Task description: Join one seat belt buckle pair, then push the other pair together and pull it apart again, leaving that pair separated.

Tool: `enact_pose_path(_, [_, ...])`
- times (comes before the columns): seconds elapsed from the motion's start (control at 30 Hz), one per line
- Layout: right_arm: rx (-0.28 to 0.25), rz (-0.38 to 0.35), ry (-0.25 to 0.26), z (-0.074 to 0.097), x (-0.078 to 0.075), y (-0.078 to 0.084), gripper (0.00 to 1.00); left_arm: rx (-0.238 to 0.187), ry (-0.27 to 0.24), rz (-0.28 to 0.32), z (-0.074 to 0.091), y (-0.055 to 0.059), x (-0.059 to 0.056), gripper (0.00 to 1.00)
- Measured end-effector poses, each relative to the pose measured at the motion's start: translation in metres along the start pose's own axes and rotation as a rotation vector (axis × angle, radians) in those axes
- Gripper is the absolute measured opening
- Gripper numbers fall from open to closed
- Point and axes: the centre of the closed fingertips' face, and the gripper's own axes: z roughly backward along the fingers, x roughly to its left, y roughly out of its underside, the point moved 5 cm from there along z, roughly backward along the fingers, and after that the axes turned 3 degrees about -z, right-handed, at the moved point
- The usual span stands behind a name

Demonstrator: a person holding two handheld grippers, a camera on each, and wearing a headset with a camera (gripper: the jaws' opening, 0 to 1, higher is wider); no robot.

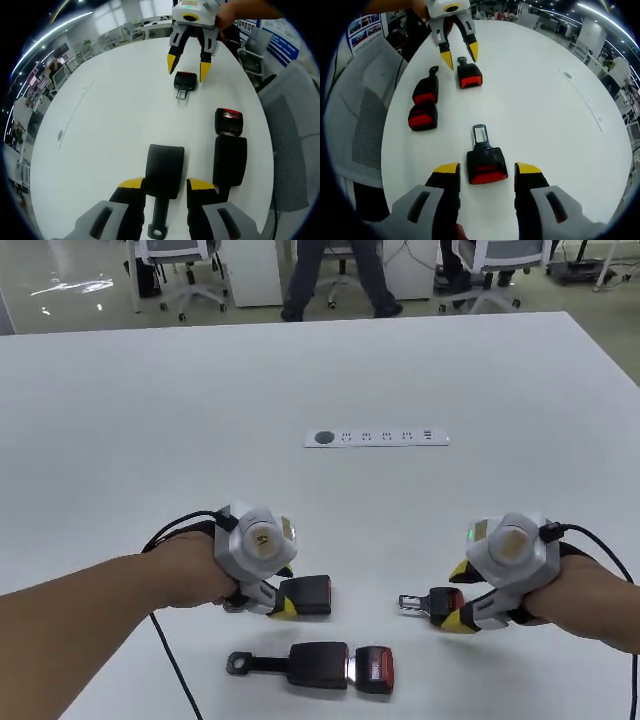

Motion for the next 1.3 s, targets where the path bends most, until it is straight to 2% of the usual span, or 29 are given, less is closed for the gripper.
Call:
enact_pose_path(0.07, [0.005,0.003,-0.031,-0.002,0.004,0.002,0.37,0.006,0.019,-0.005,-0.001,-0.001,-0.004,0.33])
enact_pose_path(0.13, [0.005,0.011,-0.034,-0.002,0.004,0.002,0.35,0.0,0.016,-0.023,-0.001,-0.003,-0.001,0.32])
enact_pose_path(0.2, [-0.002,0.005,-0.04,-0.003,0.002,0.004,0.33,0.008,0.023,-0.003,-0.003,-0.004,0.001,0.33])
enact_pose_path(0.23, [-0.004,0.001,-0.042,-0.004,0.001,0.006,0.32,0.016,0.043,-0.028,-0.005,-0.002,-0.001,0.34])
enact_pose_path(0.3, [-0.007,-0.001,-0.045,-0.005,0.001,0.007,0.32,0.054,0.049,-0.061,-0.01,0.002,-0.003,0.36])
enact_pose_path(0.37, [-0.009,-0.001,-0.044,-0.007,0.0,0.01,0.32,0.067,0.049,-0.078,-0.01,0.002,-0.005,0.36])
enact_pose_path(0.43, [-0.007,0.013,-0.046,-0.011,0.0,0.011,0.32,0.07,0.054,-0.086,-0.015,0.005,-0.006,0.36])
enact_pose_path(0.6, [-0.004,0.022,-0.055,-0.01,0.0,0.01,0.32,0.1,0.052,-0.096,-0.015,0.007,-0.004,0.32])
enact_pose_path(0.67, [0.0,0.028,-0.061,-0.011,0.0,0.01,0.31,0.085,0.059,-0.074,-0.015,0.007,-0.003,0.32])
enact_pose_path(0.8, [0.003,0.039,-0.078,-0.012,-0.001,0.009,0.31,0.072,0.07,-0.083,-0.016,0.007,-0.005,0.32])
enact_pose_path(1.03, [-0.005,0.036,-0.106,-0.014,-0.001,0.011,0.31,0.094,0.088,-0.109,-0.017,0.004,-0.007,0.31])
enact_pose_path(1.3, [-0.006,0.028,-0.109,-0.014,-0.002,0.012,0.31,0.087,0.092,-0.108,-0.018,0.007,-0.005,0.31])
